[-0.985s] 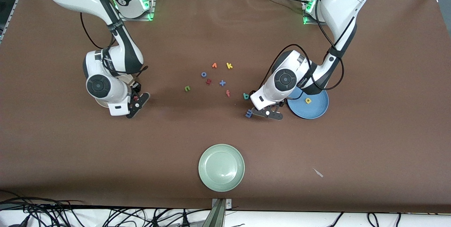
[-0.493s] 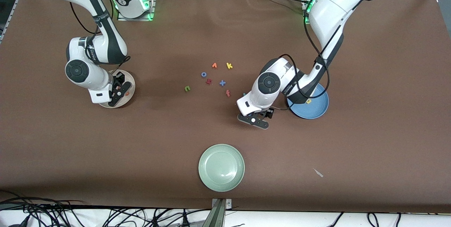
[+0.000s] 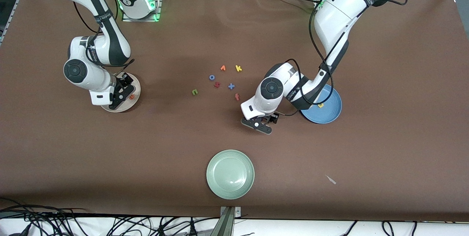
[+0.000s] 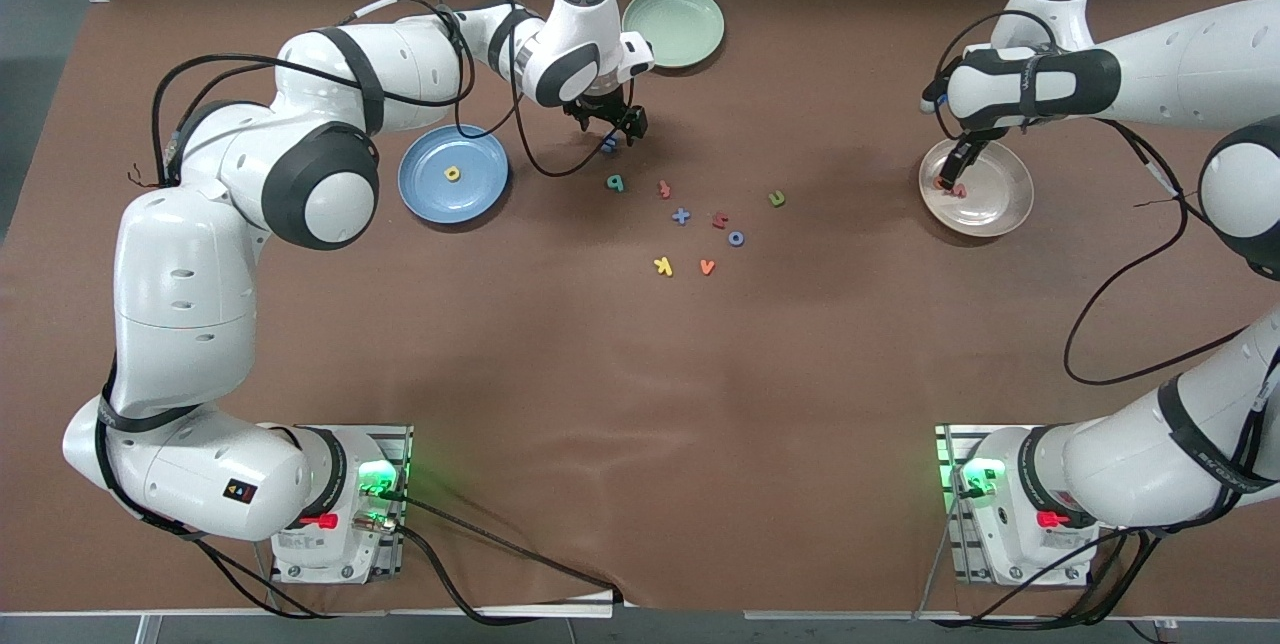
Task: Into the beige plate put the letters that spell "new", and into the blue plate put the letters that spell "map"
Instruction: 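Place the pink M in the white plate while the left gripper grasps E, then grasp the green U with the right gripper while the left gripper places E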
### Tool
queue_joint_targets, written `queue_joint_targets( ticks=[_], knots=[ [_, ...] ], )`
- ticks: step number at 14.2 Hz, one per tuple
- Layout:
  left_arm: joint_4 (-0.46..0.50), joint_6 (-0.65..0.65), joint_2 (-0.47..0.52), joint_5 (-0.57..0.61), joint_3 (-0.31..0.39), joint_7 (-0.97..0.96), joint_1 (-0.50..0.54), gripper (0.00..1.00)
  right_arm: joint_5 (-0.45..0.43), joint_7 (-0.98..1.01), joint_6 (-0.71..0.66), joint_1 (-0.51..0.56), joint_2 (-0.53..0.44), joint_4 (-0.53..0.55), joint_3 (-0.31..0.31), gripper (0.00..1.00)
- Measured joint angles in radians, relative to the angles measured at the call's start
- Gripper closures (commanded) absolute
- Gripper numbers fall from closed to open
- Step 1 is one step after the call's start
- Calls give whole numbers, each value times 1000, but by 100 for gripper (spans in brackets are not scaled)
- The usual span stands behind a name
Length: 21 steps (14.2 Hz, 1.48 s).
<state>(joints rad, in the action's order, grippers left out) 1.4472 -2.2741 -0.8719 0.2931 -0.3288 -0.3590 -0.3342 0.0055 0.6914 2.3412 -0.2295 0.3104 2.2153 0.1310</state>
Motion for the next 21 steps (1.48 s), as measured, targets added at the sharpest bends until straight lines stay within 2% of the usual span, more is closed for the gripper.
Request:
queue_joint_targets(
  ticks=[1,3,4,6,8,9,12,15,17,19,21],
  knots=[
    [0,0,-3,22,2,0,0,36,2,-66,0,-1,-3,-4,-28,0],
    [0,0,-8,52,4,0,0,36,3,-232,0,-7,-8,-16,-104,0],
    [0,0,-10,58,4,0,0,40,3,-304,0,-13,-8,-22,-139,0],
    [0,0,-13,58,4,0,0,56,3,-402,3,-22,-8,-34,-195,0],
    [0,0,-13,58,4,0,0,59,3,-521,9,-37,-7,-48,-239,0],
    [0,0,-13,58,4,0,0,65,3,-577,12,-56,-4,-58,-252,0],
    [0,0,-13,58,5,0,1,78,3,-691,51,-143,26,-88,-262,0],
    [-10,18,-11,58,12,3,15,93,2,-703,110,-202,97,-124,-262,0],
    [-20,92,1,58,12,12,28,97,-3,-703,119,-216,145,-155,-262,0],
    [-29,193,32,58,12,28,43,98,-6,-703,131,-222,175,-170,-262,1],
    [-30,280,70,59,13,99,77,98,-6,-712,147,-222,191,-172,-261,7]
  ],
)
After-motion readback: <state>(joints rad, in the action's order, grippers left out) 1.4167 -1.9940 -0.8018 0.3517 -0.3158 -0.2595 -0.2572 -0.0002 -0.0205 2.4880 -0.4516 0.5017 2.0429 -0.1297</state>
